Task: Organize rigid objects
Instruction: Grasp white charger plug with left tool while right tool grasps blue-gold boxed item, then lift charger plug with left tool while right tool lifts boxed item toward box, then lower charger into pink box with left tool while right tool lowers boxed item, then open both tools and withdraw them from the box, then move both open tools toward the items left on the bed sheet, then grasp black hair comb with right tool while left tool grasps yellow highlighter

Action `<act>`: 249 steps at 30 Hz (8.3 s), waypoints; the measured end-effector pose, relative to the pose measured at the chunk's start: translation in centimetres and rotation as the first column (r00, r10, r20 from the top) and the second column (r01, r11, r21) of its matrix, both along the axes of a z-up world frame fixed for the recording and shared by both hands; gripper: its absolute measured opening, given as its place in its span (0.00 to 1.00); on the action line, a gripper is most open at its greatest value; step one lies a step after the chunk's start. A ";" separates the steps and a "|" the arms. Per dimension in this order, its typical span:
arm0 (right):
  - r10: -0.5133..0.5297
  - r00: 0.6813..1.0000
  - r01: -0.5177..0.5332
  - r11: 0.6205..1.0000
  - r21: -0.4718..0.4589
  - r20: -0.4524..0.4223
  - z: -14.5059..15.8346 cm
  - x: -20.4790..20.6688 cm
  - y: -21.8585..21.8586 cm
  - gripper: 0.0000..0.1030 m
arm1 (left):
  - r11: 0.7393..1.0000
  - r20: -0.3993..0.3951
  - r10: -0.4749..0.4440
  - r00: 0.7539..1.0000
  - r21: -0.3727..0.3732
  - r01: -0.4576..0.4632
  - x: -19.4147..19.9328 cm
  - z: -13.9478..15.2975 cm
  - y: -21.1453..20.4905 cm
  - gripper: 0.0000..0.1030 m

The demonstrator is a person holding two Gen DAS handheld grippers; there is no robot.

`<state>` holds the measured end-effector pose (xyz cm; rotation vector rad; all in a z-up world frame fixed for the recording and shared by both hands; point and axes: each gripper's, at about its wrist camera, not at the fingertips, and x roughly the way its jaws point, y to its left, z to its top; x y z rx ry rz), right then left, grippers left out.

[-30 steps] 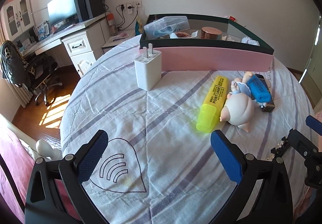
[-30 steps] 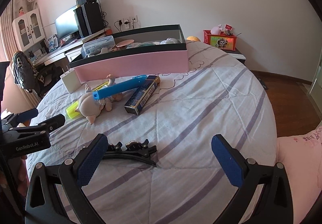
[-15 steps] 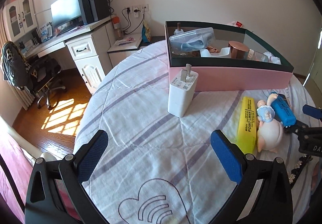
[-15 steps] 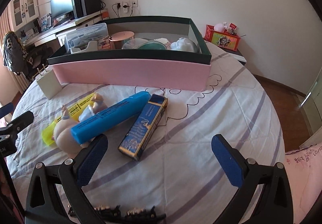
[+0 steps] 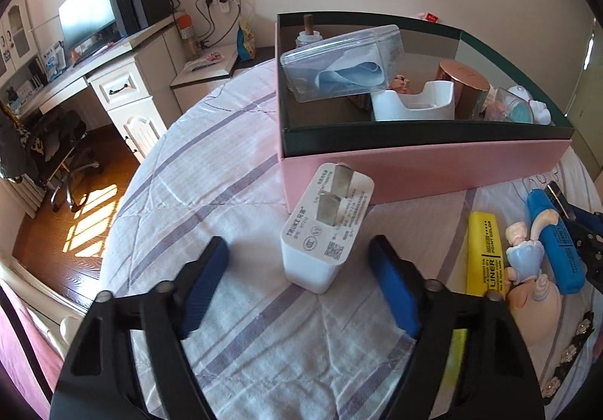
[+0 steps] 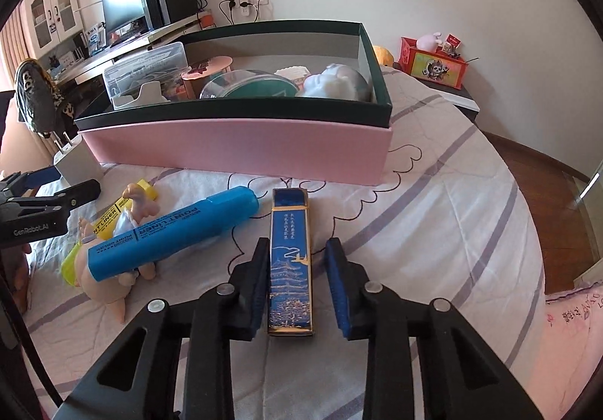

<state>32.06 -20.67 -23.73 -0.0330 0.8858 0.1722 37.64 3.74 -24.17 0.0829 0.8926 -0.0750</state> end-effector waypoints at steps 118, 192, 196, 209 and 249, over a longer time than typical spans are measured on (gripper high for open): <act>0.120 0.923 -0.155 0.986 0.067 0.367 11.7 -4.9 4.8 0.21 | 0.997 0.323 -0.072 0.943 -0.008 0.079 -6.6 12.4 -8.6 0.39; -0.081 0.815 0.062 0.997 0.052 0.573 18.2 -25.9 4.6 1.00 | 0.995 0.612 0.101 0.784 -0.070 -0.073 -30.0 19.2 -3.4 1.00; -0.081 0.816 0.064 0.997 0.049 0.572 18.0 -26.0 4.5 1.00 | 0.995 0.610 0.097 0.786 -0.067 -0.071 -30.1 19.2 -3.6 1.00; -0.090 0.866 0.078 0.996 0.044 0.493 14.9 -24.1 3.2 1.00 | 0.999 0.500 0.039 0.865 -0.040 -0.021 -27.7 16.0 -4.5 1.00; 0.179 0.982 -0.181 0.983 0.043 0.058 -0.1 -8.3 -0.4 0.24 | 0.998 0.089 0.012 0.996 -0.060 -0.007 -15.2 2.3 -4.3 1.00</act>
